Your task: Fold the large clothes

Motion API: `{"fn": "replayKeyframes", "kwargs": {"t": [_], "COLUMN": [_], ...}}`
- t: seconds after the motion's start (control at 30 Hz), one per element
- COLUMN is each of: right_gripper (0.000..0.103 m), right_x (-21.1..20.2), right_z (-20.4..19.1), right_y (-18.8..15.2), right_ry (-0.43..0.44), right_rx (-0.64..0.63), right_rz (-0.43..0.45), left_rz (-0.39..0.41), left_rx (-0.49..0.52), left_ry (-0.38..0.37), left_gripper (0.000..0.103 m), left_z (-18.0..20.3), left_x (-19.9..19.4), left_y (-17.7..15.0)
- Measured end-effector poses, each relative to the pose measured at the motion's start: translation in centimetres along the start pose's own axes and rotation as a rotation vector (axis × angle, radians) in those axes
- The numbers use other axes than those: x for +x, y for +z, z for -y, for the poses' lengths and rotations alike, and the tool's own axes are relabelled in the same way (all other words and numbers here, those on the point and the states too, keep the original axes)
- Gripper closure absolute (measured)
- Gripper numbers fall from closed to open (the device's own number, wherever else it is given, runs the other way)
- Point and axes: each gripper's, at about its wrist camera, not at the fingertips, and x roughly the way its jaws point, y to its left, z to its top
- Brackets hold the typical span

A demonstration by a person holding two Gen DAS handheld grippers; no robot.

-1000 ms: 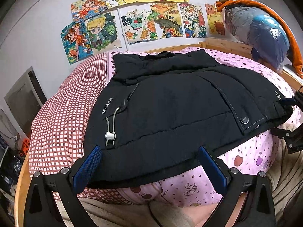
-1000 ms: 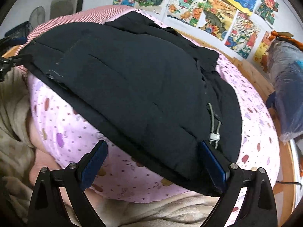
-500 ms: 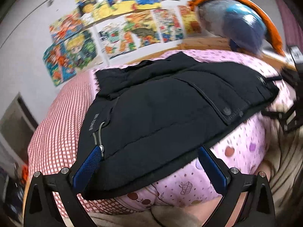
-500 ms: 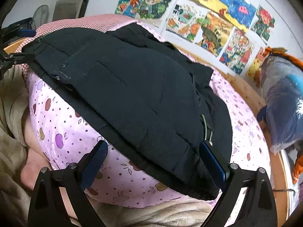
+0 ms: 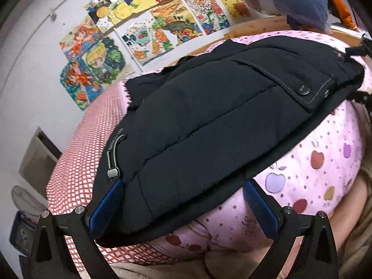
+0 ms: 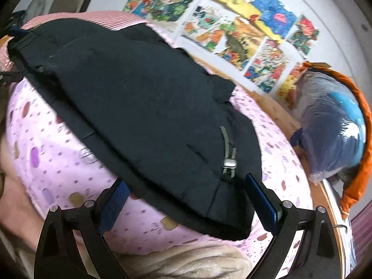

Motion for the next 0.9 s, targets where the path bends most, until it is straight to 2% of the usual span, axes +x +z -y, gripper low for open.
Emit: {"fn": "replayKeyframes", "kwargs": {"t": [0.1,0.23,0.43,0.47,0.53,0.63,0.7,0.83,0.9], "right_gripper": [0.008,0.008,0.010,0.012,0.028,0.036,0.040,0.042,0.044], "right_x": [0.1,0.7,0.9,0.7,-0.2,-1.1,-1.6,-1.9,-1.8], "right_z": [0.0,-0.4,-0.8,-0.6,-0.3,0.5,1.3,3.3,3.9], "right_y": [0.1,0.0,-0.2,-0.2,0.2,1.1,1.9,3.6,4.1], "right_ry": [-0.031,-0.029,-0.039,-0.051,-0.052,-0.049,-0.037,0.000,0.017], "right_rx": [0.011,-0.005,-0.023,-0.010,0.018,0.055,0.083,0.148,0.168], "right_rz": [0.029,0.048,0.064,0.078,0.107,0.149,0.174,0.210,0.217], "left_rz": [0.011,0.007,0.013,0.013,0.012,0.018,0.025,0.019,0.027], "left_rx": [0.018,-0.005,0.013,0.008,-0.005,0.000,0.002,-0.036,-0.078], "left_ry": [0.040,0.042,0.055,0.052,0.048,0.091,0.122,0.205,0.235], "left_gripper": [0.000,0.000,0.000,0.000,0.000,0.000,0.000,0.000,0.004], "left_z": [0.6,0.3,0.6,0.5,0.5,0.9,1.1,0.5,-0.2], "left_x": [0.0,0.0,0.1,0.0,0.0,-0.2,-0.3,0.0,-0.1], "left_y": [-0.1,-0.1,-0.6,-0.7,-0.9,-1.3,-1.4,-0.7,-0.2]}}
